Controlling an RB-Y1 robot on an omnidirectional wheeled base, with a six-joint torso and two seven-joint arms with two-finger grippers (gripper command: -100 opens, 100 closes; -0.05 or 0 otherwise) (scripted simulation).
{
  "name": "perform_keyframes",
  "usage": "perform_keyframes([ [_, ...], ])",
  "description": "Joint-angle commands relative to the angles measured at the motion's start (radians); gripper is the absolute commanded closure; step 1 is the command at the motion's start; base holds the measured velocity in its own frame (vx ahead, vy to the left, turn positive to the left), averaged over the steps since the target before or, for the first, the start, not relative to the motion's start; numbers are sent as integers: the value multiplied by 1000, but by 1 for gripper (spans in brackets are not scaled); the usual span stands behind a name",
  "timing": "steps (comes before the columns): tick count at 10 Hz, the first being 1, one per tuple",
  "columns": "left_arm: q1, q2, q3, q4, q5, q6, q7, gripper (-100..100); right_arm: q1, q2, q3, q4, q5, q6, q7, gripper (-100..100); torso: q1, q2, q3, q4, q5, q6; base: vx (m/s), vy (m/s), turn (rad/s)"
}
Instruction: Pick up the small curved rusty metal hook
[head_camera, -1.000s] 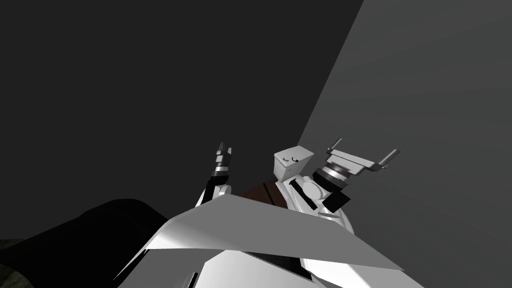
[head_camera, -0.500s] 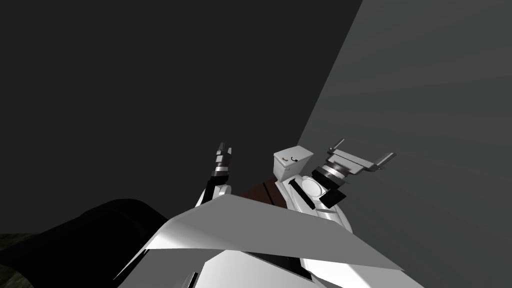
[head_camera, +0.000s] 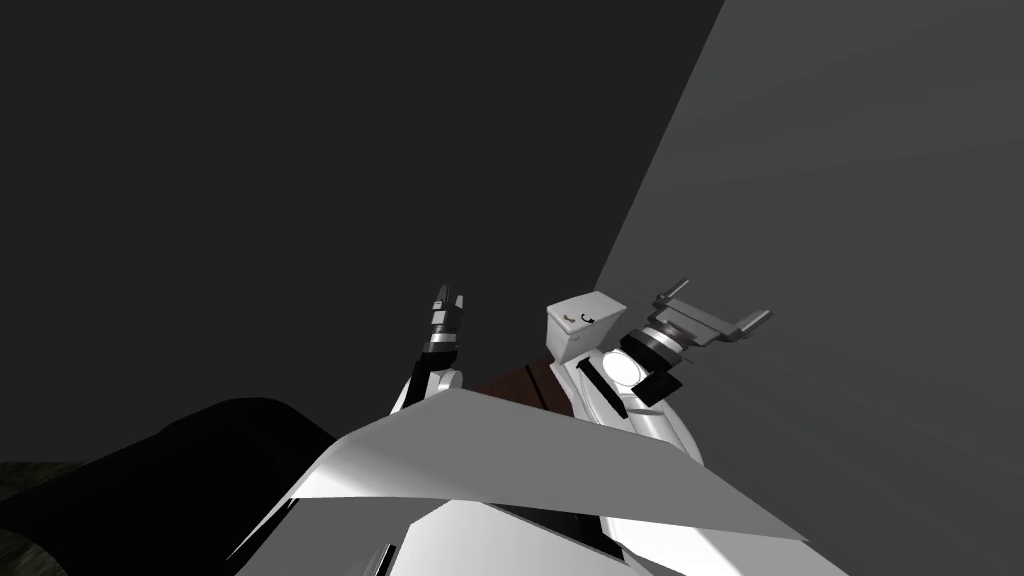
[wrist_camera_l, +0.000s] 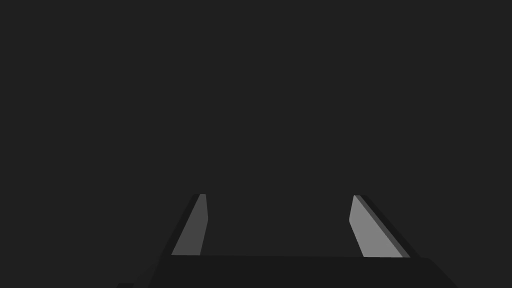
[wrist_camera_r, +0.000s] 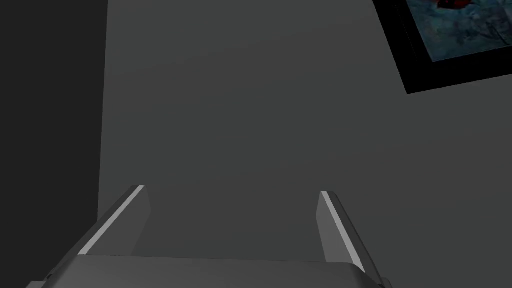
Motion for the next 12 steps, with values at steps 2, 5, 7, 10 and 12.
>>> perform_keyframes([
  [2, 0, 0, 0, 0, 0, 0, 0, 0, -19, 0, 7, 18, -82, -22, -12, -100, 0, 0, 0, 0, 0, 0, -4, -18, 5],
  [5, 0, 0, 0, 0, 0, 0, 0, 0, -51, -2, 17, 43, -158, -58, -33, -100, 1, 0, 0, 0, 0, 0, 0, -12, 2],
  [7, 0, 0, 0, 0, 0, 0, 0, 0, -51, -2, 17, 43, -197, -58, -33, -100, 1, 0, 0, 0, 0, 0, 1, -6, 1],
  [10, 0, 0, 0, 0, 0, 0, 0, 0, -83, -3, 27, 68, -295, -93, -54, -100, 0, 0, 0, 0, 0, 0, 3, -17, -2],
  [12, 0, 0, 0, 0, 0, 0, 0, 0, -113, -3, 35, 92, -359, -126, -75, -100, 0, 0, 0, 0, 0, 0, 8, -19, -13],
])
